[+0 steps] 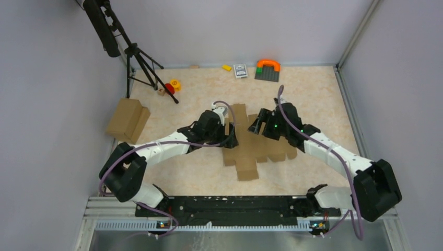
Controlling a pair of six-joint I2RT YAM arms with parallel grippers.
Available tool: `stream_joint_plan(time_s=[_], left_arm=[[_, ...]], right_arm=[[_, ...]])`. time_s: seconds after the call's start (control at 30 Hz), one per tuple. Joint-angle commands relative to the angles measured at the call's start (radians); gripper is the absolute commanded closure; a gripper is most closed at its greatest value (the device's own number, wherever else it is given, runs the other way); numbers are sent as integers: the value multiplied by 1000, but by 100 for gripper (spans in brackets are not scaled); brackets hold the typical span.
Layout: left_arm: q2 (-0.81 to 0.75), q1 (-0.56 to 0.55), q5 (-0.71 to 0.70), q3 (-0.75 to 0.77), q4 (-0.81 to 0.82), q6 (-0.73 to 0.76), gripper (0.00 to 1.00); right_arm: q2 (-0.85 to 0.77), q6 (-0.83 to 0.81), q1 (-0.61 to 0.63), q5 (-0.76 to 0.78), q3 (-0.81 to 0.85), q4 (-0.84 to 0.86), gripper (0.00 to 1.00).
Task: Fold the paper box
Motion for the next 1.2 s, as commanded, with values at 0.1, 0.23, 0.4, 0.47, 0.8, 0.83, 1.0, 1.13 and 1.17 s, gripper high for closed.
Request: stream_joint_plan(time_s=[0.1,0.23,0.4,0.47,0.8,0.83,1.0,1.13,1.17], left_arm=[[16,86,-24,-26,-8,-61,13],[40,121,-19,-41,1,-95,10],[80,150,47,-66,56,-131,10],[108,157,78,-60,65,-140,12],[196,157,166,-40,142,-158,28],[204,157,173,-37,148,-162,29],[242,159,205,-14,171,-177,37],[243,163,218,-4,190,-186,44],[242,165,218,1,188,-184,46]], right_arm=[[-140,-164,-218,111,34,-237,15],[-99,-156,-334,129,26,-290,8],[-12,-127,-427,27,-34,-189,7],[39,-129,-431,29,-36,-175,7],[112,-176,-431,116,-64,-159,8],[116,-181,-431,124,-65,-164,8],[155,-193,-432,98,-85,-155,8],[173,-181,-431,13,-113,-119,11],[172,-178,-431,-5,-119,-113,11]])
